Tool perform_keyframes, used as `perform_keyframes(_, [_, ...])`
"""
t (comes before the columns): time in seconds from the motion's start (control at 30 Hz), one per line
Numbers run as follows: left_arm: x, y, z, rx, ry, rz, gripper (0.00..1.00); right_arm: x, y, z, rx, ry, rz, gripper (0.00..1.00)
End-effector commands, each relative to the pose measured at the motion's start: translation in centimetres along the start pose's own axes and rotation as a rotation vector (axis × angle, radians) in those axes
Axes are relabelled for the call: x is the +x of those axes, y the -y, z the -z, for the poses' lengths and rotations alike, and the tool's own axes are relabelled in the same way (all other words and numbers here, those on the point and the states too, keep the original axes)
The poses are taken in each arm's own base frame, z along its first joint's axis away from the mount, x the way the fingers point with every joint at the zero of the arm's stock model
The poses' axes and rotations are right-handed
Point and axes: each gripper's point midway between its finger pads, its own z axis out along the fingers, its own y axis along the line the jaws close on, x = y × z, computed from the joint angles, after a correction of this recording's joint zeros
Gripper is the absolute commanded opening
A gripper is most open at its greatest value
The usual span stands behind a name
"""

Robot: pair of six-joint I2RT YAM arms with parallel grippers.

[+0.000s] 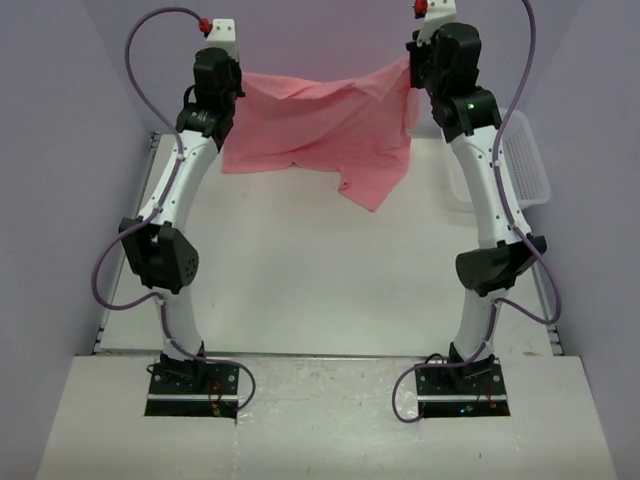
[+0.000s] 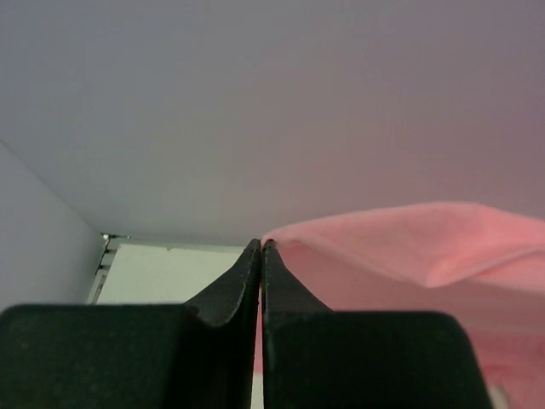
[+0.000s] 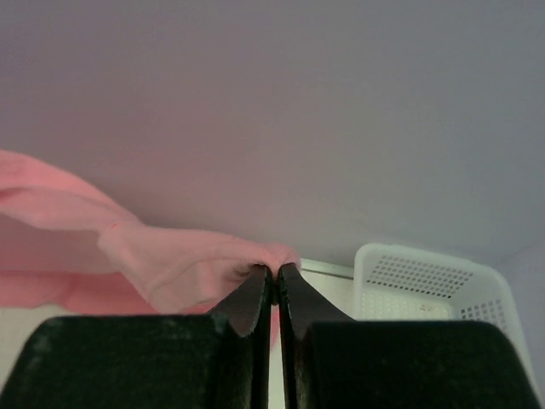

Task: Fold and stack the t-shirts
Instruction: Flatten out the tshirt

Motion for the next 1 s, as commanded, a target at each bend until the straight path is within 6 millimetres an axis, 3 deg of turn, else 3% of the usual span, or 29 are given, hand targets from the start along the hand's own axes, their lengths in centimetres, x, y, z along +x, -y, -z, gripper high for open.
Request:
perform_keyframes(0.0, [-8.7, -1.3, 6.9, -0.011, 0.187, 0.027, 0.00, -10.0, 1.0, 10.4, -0.006, 0.225, -0.027, 0.00])
perform_keyframes(0.03, [-10.8, -2.2, 9.5, -0.012, 0.227, 0.045, 0.00, -10.6, 1.5, 12.0, 0.023, 0.234, -0.026, 0.00])
perform_keyframes(0.07, [-10.8, -2.6, 10.6, -0.013, 0.223, 0.048, 0.00, -10.9, 0.7, 13.6, 0.009, 0.234, -0.024, 0.00])
perform_keyframes(0.1, [-9.3, -2.8, 11.2, -0.016, 0.190, 0.057, 0.00, -11.9, 0.7, 15.6, 0.007, 0.260, -0.029, 0.00])
perform_keyframes(0.13, [-9.6, -3.2, 12.6, -0.010, 0.198, 0.072, 0.00, -14.1, 1.7, 19.7, 0.014, 0.326, -0.030, 0.00])
perform_keyframes(0.17, [-11.8, -4.4, 15.9, -0.008, 0.249, 0.096, 0.00, -14.8, 0.5, 21.9, -0.004, 0.345, -0.033, 0.00])
perform_keyframes(0.2, [-10.9, -4.3, 17.1, 0.002, 0.233, 0.096, 0.00, -15.6, 0.5, 24.0, -0.007, 0.373, -0.010, 0.00])
perform_keyframes(0.23, [-13.0, -5.4, 20.4, 0.008, 0.286, 0.121, 0.00, -16.9, 1.3, 27.1, -0.001, 0.419, -0.016, 0.00])
perform_keyframes(0.27, [-12.7, -5.6, 21.8, 0.020, 0.270, 0.121, 0.00, -17.5, 0.5, 29.3, -0.013, 0.435, -0.037, 0.00])
perform_keyframes(0.3, [-13.5, -5.7, 23.5, 0.044, 0.287, 0.137, 0.00, -17.9, 0.6, 31.0, -0.016, 0.452, -0.016, 0.00])
perform_keyframes(0.33, [-15.1, -6.7, 26.5, 0.056, 0.331, 0.161, 0.00, -18.1, 0.7, 32.2, -0.016, 0.463, -0.014, 0.00])
perform_keyframes(0.37, [-15.2, -6.9, 27.9, 0.075, 0.323, 0.168, 0.00, -18.2, 0.7, 34.0, -0.022, 0.472, -0.050, 0.00])
perform_keyframes(0.43, [-17.4, -7.6, 31.9, 0.134, 0.384, 0.215, 0.00, -18.0, 0.7, 35.1, -0.010, 0.479, -0.013, 0.00])
perform_keyframes(0.53, [-18.6, -7.9, 35.0, 0.191, 0.419, 0.231, 0.00, -18.0, -0.1, 36.5, -0.030, 0.484, -0.024, 0.00])
perform_keyframes(0.6, [-18.3, -8.0, 34.9, 0.182, 0.395, 0.220, 0.00, -18.3, -1.4, 36.4, -0.049, 0.491, -0.013, 0.00])
perform_keyframes(0.67, [-17.3, -7.0, 32.9, 0.189, 0.356, 0.206, 0.00, -18.7, -2.0, 35.5, -0.036, 0.501, 0.009, 0.00])
perform_keyframes(0.7, [-16.9, -6.2, 32.0, 0.207, 0.340, 0.204, 0.00, -18.9, -3.8, 34.3, -0.054, 0.507, 0.025, 0.00])
perform_keyframes(0.73, [-15.7, -5.0, 29.6, 0.208, 0.296, 0.194, 0.00, -18.9, -4.8, 33.3, -0.067, 0.503, 0.033, 0.00])
perform_keyframes(0.77, [-15.1, -4.4, 28.2, 0.207, 0.283, 0.196, 0.00, -18.5, -3.4, 31.6, -0.024, 0.472, 0.062, 0.00])
perform_keyframes(0.8, [-14.4, -3.6, 26.7, 0.214, 0.263, 0.190, 0.00, -17.7, -5.3, 28.8, -0.040, 0.435, 0.052, 0.00])
perform_keyframes(0.83, [-12.3, -2.3, 23.4, 0.201, 0.199, 0.167, 0.00, -17.6, -6.5, 27.3, -0.090, 0.440, 0.067, 0.00])
perform_keyframes(0.87, [-12.1, -1.8, 21.9, 0.192, 0.196, 0.164, 0.00, -17.1, -4.8, 25.0, -0.044, 0.413, 0.080, 0.00])
perform_keyframes(0.9, [-11.5, -1.6, 20.2, 0.173, 0.177, 0.143, 0.00, -16.6, -5.0, 23.2, -0.048, 0.396, 0.062, 0.00])
perform_keyframes(0.93, [-8.7, -0.3, 16.4, 0.157, 0.105, 0.110, 0.00, -15.9, -6.8, 20.3, -0.099, 0.373, 0.084, 0.00])
perform_keyframes(0.97, [-9.6, -0.3, 15.1, 0.152, 0.124, 0.112, 0.00, -15.4, -5.1, 18.1, -0.064, 0.357, 0.083, 0.00])
